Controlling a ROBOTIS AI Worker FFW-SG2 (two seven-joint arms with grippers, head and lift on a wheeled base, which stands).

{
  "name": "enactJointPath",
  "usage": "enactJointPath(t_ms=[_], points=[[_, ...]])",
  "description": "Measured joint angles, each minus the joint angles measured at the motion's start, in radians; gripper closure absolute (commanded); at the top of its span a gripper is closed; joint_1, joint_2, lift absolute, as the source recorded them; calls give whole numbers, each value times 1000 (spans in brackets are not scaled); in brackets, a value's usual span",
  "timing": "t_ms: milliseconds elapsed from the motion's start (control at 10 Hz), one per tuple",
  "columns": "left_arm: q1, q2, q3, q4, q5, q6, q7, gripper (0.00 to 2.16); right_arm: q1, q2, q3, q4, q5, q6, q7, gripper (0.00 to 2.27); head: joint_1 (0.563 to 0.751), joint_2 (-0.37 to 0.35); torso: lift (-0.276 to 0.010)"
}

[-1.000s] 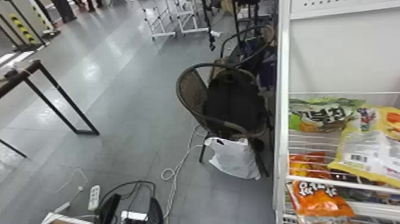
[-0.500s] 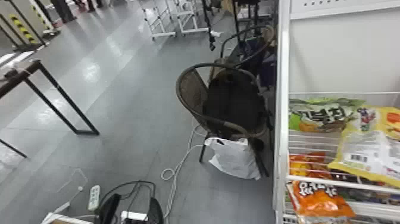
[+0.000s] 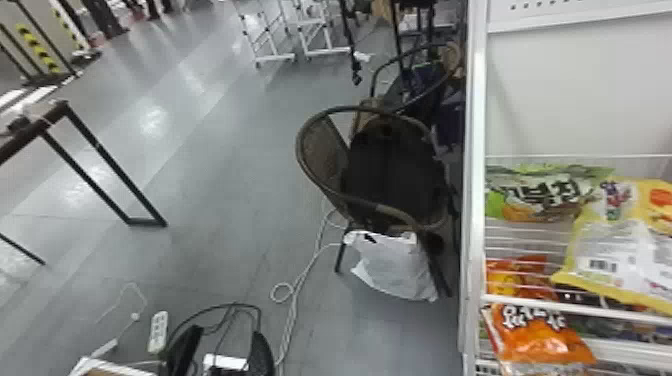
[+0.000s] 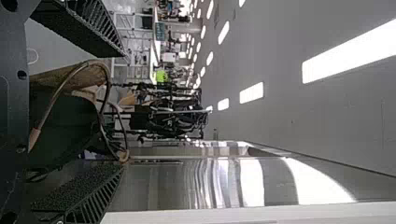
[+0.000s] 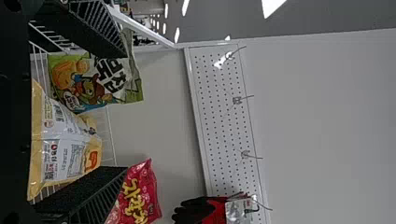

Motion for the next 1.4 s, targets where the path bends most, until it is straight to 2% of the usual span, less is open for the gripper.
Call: enactJointPath(t_ms=[1400], points=[[0, 0, 0, 0, 0, 0, 0, -2, 0, 0, 0, 0, 0, 0, 0, -2, 695, 350, 1]])
